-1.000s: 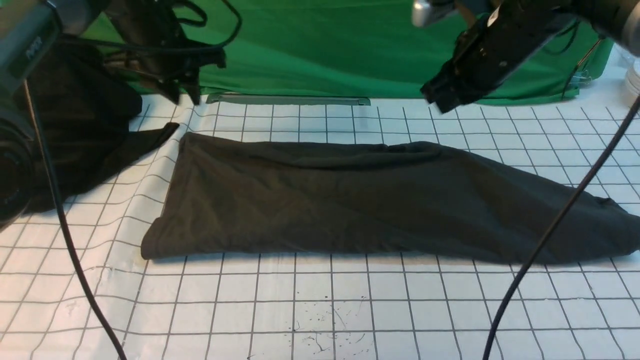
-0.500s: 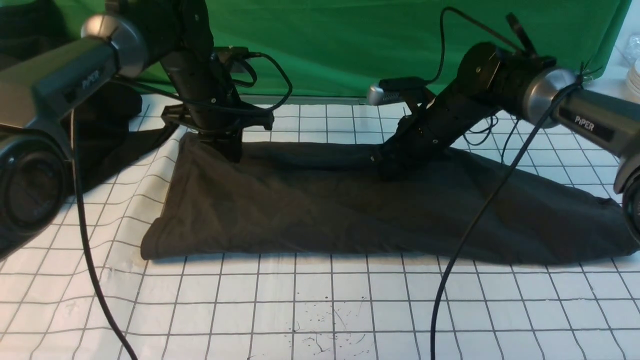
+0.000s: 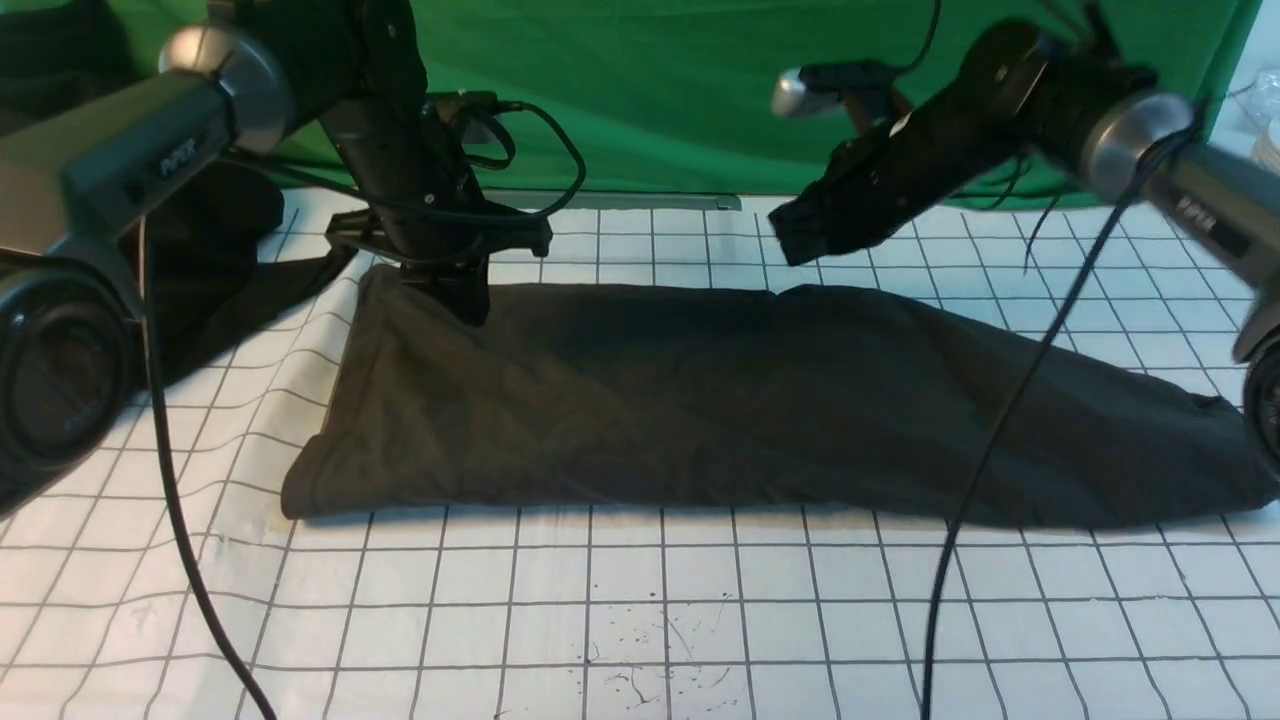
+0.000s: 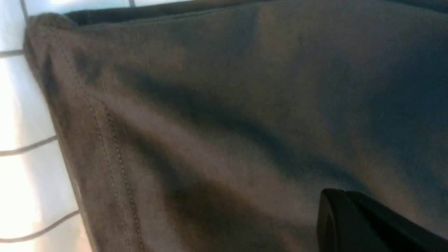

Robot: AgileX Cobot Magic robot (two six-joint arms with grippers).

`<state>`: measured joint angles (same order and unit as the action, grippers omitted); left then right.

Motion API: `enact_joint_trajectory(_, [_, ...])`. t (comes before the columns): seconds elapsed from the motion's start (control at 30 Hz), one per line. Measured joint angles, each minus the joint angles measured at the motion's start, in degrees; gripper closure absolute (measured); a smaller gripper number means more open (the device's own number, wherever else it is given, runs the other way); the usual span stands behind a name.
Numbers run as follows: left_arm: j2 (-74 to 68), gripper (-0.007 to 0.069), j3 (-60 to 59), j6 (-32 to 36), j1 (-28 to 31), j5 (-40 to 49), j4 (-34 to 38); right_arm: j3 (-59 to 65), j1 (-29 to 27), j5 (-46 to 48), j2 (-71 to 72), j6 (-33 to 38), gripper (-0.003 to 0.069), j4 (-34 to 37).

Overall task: Fold a long-sleeved shirt over a white checkered tablecloth.
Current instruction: 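Fold the black garment in half by bringing its near edge over to the far edge, then pull the folded dark garment lengthwise by its ends to straighten it flat on the table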

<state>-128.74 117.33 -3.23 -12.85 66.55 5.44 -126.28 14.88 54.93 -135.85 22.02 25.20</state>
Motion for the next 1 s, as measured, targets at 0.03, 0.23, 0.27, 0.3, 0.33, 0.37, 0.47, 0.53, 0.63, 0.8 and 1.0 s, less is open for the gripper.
enact_joint_trajectory(0.03, [0.4, 0.0624, 0.0, 0.6, 0.0, 0.8, 0.0, -1.4, -0.3, 5.2, 1.8, -0.2, 0.0661, -3.0])
enact_joint_trajectory(0.23, [5.2, 0.0624, -1.5, 0.9, 0.0, 2.8, -0.5, 6.4, -4.8, 13.5, 13.2, -7.3, 0.0661, -16.8])
enact_joint_trajectory(0.27, [6.7, 0.0624, -3.1, 1.0, 0.0, 2.7, 0.5, 10.0, -6.0, 13.6, 15.6, -7.6, 0.0661, -17.5])
enact_joint_trajectory(0.3, [7.4, 0.0624, -3.7, 1.2, 0.0, 2.7, 0.7, 11.5, -6.6, 13.7, 16.5, -7.7, 0.0661, -17.6])
enact_joint_trajectory(0.33, [8.7, 0.0624, -5.3, 1.7, -0.1, 2.7, 1.7, 14.7, -7.7, 13.8, 18.2, -7.7, 0.0661, -17.9])
enact_joint_trajectory(0.37, [10.0, 0.0624, -6.5, 2.1, -0.1, 2.7, 2.8, 17.9, -8.9, 13.8, 19.9, -7.7, 0.0659, -18.0])
enact_joint_trajectory(0.47, [14.8, 0.0624, -15.3, 3.8, -1.0, -0.2, 4.8, 28.3, -14.3, 10.8, 24.8, -10.5, 0.0645, -18.2])
enact_joint_trajectory(0.53, [16.6, 0.0624, -21.0, 4.3, -1.5, -3.5, 5.2, 33.2, -20.2, 7.8, 26.7, -13.9, 0.0587, -17.5])
enact_joint_trajectory(0.63, [16.7, 0.0624, -26.7, 4.7, -1.7, -8.0, 5.1, 34.6, -25.4, 5.6, 26.6, -15.4, 0.0459, -16.6])
enact_joint_trajectory(0.8, [14.6, 0.0624, -32.4, 4.8, -1.7, -13.9, 3.2, 34.5, -28.3, 1.9, 22.8, -15.9, 0.0251, -15.9])
enact_joint_trajectory(1.0, [11.2, 0.0623, -32.7, 5.0, -1.7, -14.7, 0.3, 33.7, -27.3, 0.8, 16.4, -11.4, 0.0223, -10.9])
